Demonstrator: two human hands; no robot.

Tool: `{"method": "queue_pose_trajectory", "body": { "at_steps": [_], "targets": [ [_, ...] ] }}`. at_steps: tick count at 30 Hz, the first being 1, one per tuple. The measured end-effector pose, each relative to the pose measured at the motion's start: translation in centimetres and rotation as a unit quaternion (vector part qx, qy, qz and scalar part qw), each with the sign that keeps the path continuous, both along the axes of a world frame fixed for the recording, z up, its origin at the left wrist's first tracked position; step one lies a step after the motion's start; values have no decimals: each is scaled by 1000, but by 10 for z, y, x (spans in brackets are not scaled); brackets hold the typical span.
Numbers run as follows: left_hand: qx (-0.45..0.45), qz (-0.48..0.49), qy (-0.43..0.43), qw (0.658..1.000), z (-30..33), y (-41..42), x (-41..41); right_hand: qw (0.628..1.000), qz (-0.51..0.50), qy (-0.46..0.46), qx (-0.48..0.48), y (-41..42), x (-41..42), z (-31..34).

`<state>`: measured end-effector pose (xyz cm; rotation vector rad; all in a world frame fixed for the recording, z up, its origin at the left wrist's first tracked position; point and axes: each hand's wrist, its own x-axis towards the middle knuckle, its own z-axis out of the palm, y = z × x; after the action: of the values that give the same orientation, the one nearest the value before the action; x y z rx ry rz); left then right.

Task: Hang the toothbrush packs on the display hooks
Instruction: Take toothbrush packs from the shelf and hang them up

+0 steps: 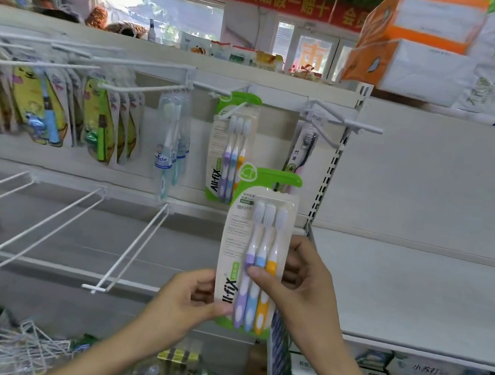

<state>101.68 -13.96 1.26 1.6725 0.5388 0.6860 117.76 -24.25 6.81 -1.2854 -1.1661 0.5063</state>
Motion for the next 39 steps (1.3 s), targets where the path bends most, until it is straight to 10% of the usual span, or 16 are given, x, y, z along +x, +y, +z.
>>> {"method": "queue_pose_trajectory", "body": {
  "at_steps": [39],
  "targets": [
    [64, 69, -144, 985, 35, 50, -54, 992, 18, -83, 92, 57, -46, 59]
  ]
}}
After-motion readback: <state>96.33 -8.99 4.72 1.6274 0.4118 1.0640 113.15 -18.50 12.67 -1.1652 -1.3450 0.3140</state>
